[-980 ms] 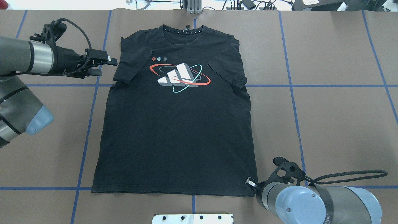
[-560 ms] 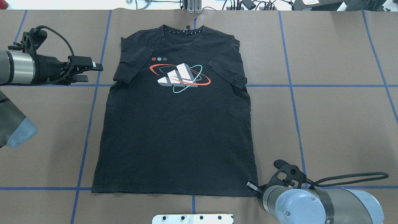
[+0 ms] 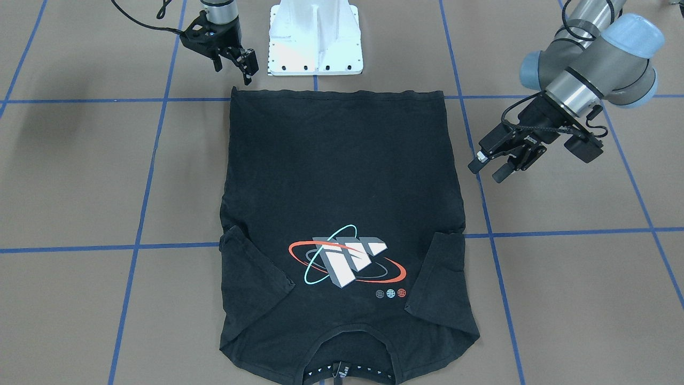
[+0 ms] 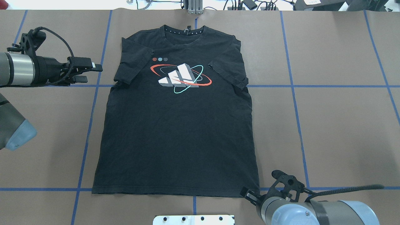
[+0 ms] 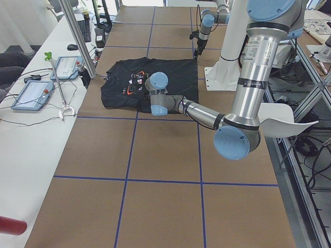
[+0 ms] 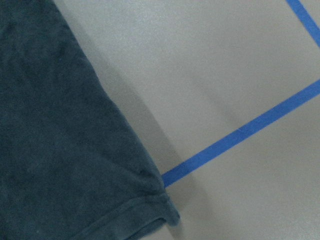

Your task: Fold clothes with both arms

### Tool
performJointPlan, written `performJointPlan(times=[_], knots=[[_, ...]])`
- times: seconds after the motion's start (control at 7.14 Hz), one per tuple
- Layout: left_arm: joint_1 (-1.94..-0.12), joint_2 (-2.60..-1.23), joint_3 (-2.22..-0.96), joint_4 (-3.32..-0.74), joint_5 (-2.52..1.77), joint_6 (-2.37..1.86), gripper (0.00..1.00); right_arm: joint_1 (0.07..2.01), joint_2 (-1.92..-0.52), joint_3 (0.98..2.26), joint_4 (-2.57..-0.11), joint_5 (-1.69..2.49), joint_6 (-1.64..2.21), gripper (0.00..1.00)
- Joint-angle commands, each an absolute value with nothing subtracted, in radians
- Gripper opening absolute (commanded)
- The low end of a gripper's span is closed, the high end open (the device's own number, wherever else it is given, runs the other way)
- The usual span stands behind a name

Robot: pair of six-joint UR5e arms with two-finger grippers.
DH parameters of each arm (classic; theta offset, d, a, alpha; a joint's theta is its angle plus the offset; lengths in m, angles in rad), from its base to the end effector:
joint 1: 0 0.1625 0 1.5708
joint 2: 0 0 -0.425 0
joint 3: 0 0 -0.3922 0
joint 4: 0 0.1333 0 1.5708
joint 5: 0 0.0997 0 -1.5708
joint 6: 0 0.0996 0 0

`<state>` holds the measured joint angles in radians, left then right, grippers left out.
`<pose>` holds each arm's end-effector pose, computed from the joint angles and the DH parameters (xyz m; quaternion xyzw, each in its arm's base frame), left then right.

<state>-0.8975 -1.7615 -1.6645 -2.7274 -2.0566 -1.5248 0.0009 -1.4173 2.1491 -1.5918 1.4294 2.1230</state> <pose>0.2796 -0.4898 0.3823 0.1300 0.6526 -0.1567 0.7298 -0.4965 -0.1478 0.3301 -0.0307 -0.3520 0.2790 0.8929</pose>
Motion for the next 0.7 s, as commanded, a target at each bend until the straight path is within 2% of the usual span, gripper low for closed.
performJointPlan(times=[0.0, 0.14, 0.28, 0.42, 0.56], knots=[[-0.897, -1.761, -1.664, -2.727, -2.056, -1.525, 0.99, 0.026, -1.416, 2.122, -1.592, 1.402, 2.102, 1.00], [-0.897, -1.761, -1.663, -2.727, -2.056, -1.525, 0.99, 0.031, -1.413, 2.109, -1.591, 1.384, 2.091, 0.97], [-0.897, -1.761, -1.663, -2.727, -2.056, -1.525, 0.99, 0.037, -1.402, 2.109, -1.592, 1.384, 2.091, 0.76], [-0.897, -1.761, -1.663, -2.726, -2.056, -1.525, 0.99, 0.028, -1.402, 2.106, -1.592, 1.382, 2.091, 0.69], [-0.897, -1.761, -1.660, -2.727, -2.054, -1.525, 0.99, 0.014, -1.402, 2.103, -1.592, 1.376, 2.092, 0.69]])
